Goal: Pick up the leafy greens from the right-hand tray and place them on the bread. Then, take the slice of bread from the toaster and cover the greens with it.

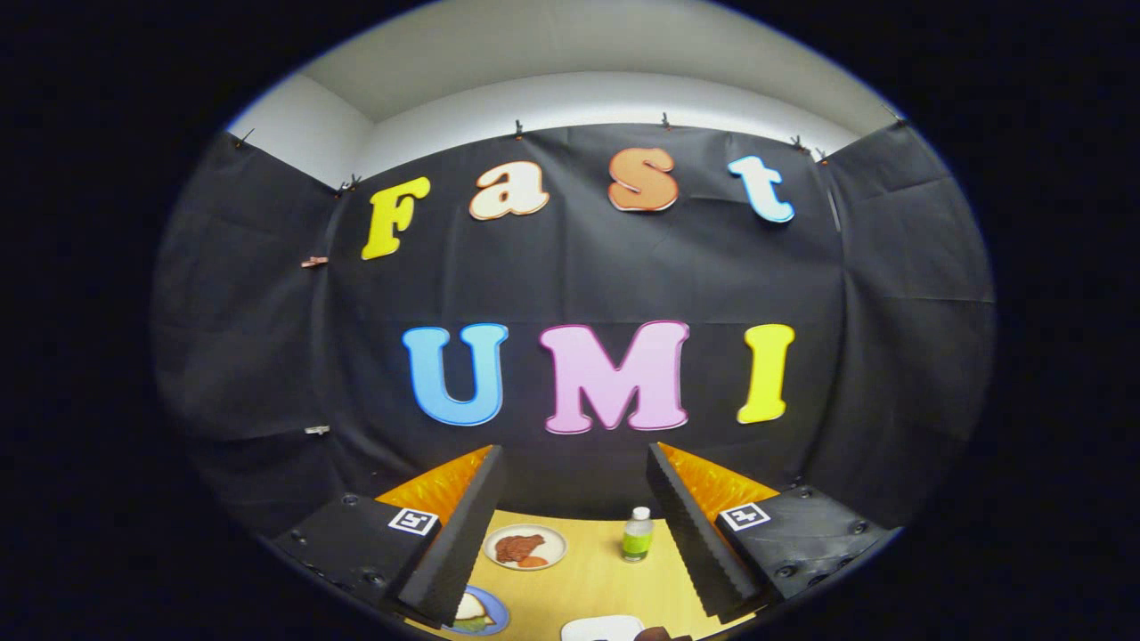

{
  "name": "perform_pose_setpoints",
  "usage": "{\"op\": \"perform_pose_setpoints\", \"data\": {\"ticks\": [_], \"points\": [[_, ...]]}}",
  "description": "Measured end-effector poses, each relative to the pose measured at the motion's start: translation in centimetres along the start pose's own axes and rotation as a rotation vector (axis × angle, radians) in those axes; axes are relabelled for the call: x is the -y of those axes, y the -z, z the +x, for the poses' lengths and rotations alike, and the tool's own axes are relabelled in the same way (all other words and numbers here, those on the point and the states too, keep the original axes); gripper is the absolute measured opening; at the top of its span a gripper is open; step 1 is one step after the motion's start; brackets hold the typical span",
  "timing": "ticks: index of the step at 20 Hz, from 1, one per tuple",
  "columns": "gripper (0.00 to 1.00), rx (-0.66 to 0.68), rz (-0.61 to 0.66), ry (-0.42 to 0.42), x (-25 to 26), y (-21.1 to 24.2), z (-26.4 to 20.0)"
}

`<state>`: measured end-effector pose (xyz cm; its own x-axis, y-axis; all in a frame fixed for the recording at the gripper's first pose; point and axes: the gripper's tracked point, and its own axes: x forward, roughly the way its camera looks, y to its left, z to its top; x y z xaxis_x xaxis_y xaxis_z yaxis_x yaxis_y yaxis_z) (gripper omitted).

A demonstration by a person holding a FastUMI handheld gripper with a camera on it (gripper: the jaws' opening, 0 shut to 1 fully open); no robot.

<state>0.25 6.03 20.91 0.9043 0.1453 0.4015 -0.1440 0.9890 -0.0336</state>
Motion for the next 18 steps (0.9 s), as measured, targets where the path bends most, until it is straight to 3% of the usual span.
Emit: {"op": "perform_pose_setpoints", "data": {"ticks": [6,18], "points": [[0.98,-0.067,0.008,0.124,1.9,4.8,-3.8],[0.98,-0.178,0.009,0.123,-1.0,9.2,-3.1]]}}
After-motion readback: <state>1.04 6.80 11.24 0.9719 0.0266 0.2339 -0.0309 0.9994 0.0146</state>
